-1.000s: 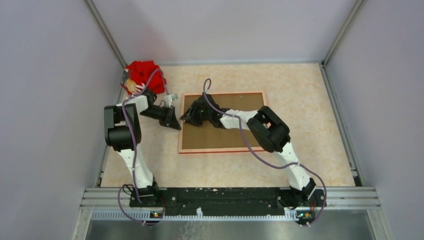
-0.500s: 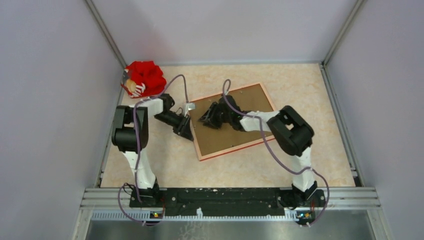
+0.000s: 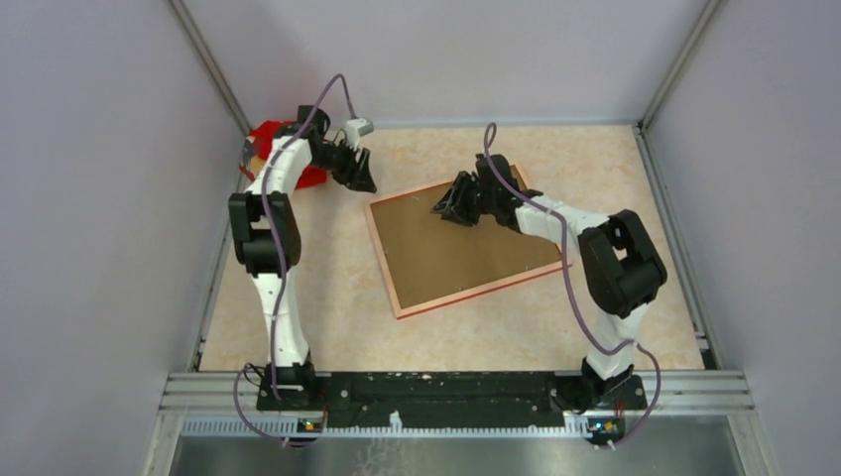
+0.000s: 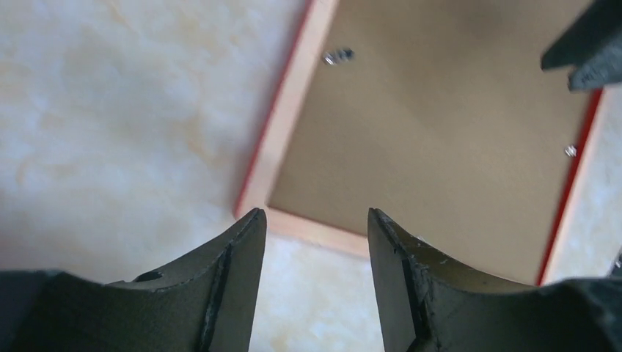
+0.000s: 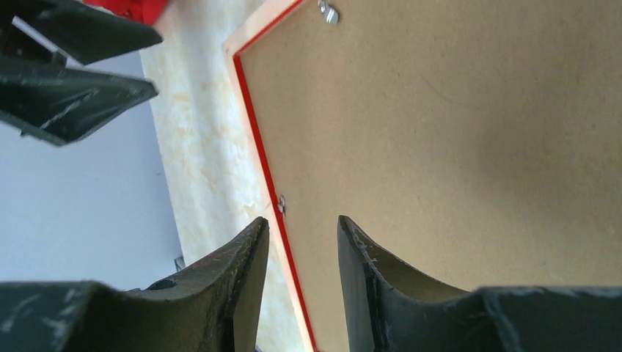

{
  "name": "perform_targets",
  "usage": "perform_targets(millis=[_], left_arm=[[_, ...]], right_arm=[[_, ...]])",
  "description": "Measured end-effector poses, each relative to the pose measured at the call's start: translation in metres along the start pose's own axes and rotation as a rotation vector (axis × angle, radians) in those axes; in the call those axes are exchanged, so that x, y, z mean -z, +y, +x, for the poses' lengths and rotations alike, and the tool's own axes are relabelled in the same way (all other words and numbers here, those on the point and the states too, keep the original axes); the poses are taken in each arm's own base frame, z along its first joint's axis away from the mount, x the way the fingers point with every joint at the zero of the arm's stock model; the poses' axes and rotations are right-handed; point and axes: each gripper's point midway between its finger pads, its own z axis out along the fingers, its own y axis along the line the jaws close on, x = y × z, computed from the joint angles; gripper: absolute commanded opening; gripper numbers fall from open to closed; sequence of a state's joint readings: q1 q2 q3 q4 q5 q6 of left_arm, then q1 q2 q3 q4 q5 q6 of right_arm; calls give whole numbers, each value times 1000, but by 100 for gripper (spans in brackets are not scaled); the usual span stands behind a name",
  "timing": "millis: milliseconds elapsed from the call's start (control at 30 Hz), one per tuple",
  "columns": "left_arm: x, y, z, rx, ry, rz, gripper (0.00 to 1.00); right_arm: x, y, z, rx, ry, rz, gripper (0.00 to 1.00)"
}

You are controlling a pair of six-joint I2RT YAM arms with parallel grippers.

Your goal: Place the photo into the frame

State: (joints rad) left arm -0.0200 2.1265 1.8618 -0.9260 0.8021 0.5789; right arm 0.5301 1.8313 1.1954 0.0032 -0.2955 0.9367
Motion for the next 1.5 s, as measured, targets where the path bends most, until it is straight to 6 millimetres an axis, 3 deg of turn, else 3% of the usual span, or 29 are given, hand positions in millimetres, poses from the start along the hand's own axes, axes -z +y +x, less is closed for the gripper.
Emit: perform_targets(millis=[100, 300, 433, 600, 733, 833, 1067, 1167, 1367, 1500], left_arm=[[-25, 26, -15, 0, -10, -28, 57], [-77, 49, 4, 78, 38, -42, 56], [-87, 50, 3, 86, 34, -37, 45], [-93, 44, 2, 83, 30, -5, 26], [-92, 31, 11, 68, 18, 44, 23], [-84, 5, 36, 79, 44, 88, 21], [-70, -73, 97, 116, 169, 235, 21], [-69, -98, 114, 146, 210, 291, 22], [-67, -111, 124, 172, 236, 323, 22], [-66, -112, 125, 172, 236, 319, 22]], right_arm=[[-14, 1, -6, 1, 1, 4, 36], [-57, -18, -8, -28, 24, 32, 35], [-73, -32, 0, -69, 46, 44, 36], [-78, -19, -8, -84, 28, 9, 37], [-78, -17, -7, -95, 30, 1, 36], [-78, -22, -1, -109, 39, 1, 36], [-46, -37, 46, -152, 118, -3, 37], [-26, -41, 67, -166, 138, 0, 36], [-12, -35, 106, -169, 193, 3, 36], [-13, -28, 117, -159, 205, -2, 35]])
